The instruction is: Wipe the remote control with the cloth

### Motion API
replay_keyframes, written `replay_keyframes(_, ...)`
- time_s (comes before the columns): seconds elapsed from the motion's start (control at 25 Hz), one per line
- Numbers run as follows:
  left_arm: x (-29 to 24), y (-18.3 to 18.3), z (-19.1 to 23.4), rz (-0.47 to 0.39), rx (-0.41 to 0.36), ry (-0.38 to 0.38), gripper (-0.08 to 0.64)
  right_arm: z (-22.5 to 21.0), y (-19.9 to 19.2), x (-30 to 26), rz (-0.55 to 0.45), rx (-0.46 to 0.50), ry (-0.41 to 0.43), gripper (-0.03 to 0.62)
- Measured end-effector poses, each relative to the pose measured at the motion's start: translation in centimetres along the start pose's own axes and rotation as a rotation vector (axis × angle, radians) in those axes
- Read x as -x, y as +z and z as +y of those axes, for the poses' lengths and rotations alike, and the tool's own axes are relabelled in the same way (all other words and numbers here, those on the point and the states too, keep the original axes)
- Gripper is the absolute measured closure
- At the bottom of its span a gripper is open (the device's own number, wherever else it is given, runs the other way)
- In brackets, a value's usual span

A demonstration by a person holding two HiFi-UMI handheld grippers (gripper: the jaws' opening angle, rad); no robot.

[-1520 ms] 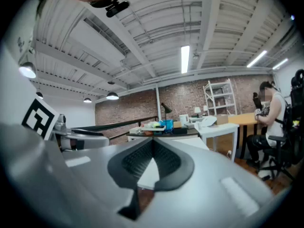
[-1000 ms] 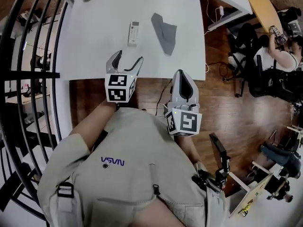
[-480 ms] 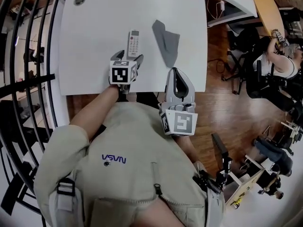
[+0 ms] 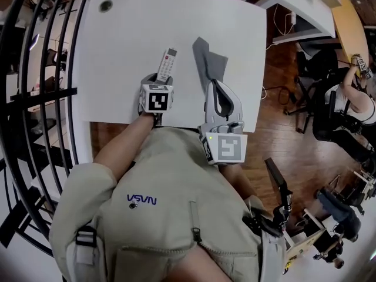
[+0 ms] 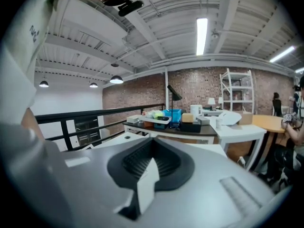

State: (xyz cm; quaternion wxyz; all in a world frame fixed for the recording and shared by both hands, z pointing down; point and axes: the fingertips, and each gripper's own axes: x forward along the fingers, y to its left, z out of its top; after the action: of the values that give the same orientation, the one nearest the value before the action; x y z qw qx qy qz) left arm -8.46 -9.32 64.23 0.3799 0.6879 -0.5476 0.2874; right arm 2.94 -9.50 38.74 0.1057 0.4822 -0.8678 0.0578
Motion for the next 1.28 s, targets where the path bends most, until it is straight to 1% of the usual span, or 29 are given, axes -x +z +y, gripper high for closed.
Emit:
replay_keyframes(0.04,-0.2,0.0,0.0,0.014,-0.022,0.013,0.35,-0.2,-0.3,-0.4,0.003,0.0,0.004,0.589)
replay_keyframes(0.16,-0.1,-0.2,0.0,0.041,-0.088,0.044,0.353,-0.2,-0.4,-0.8,0.008,-0.003,0.011,0.589)
replay_keyframes(0.28,0.1,-0.6,0.2,0.047,-0.158,0.076,0.354,0.0,-0.3,-1.1,0.007,-0.007,0.012,0.589)
replay_keyframes(0.36,0.3,-0.9,0.2,0.045,-0.191,0.082,0.354,0.0,-0.1,-1.3,0.005,-0.02,0.008,0.589)
replay_keyframes(0.48,0.8,-1.3,0.0,0.031,-0.201,0.065,0.356,-0.4,-0.6,-1.5,0.019,-0.02,-0.003,0.589)
replay_keyframes(0.8,2.9,-0.3,-0.5,-0.073,-0.168,-0.011,0.362,-1.9,-3.4,-2.1,0.084,-0.012,-0.041,0.589)
replay_keyframes(0.88,3.3,-0.1,-0.6,-0.081,-0.184,-0.013,0.364,-2.2,-4.1,-2.3,0.102,-0.012,-0.049,0.589)
replay_keyframes(0.92,3.5,0.0,-0.6,-0.081,-0.216,-0.004,0.364,-2.2,-4.4,-2.5,0.114,-0.013,-0.053,0.589)
replay_keyframes(0.96,3.6,0.0,-0.7,-0.079,-0.273,0.014,0.365,-2.3,-4.8,-2.6,0.126,-0.015,-0.055,0.589)
replay_keyframes(1.0,3.6,0.1,-0.7,-0.076,-0.357,0.044,0.365,-2.3,-5.1,-2.8,0.138,-0.015,-0.055,0.589)
replay_keyframes(1.16,3.1,0.1,-1.3,-0.068,-0.814,0.213,0.364,-2.2,-6.2,-3.3,0.17,-0.014,-0.056,0.589)
replay_keyframes(1.2,3.0,0.2,-1.5,-0.073,-0.913,0.249,0.364,-2.2,-6.5,-3.4,0.174,-0.013,-0.059,0.589)
replay_keyframes(1.24,2.9,0.1,-1.8,-0.079,-0.993,0.274,0.364,-2.1,-6.7,-3.4,0.176,-0.011,-0.061,0.589)
replay_keyframes(1.28,2.9,0.0,-2.1,-0.084,-1.05,0.286,0.362,-2.2,-6.9,-3.5,0.178,-0.01,-0.064,0.589)
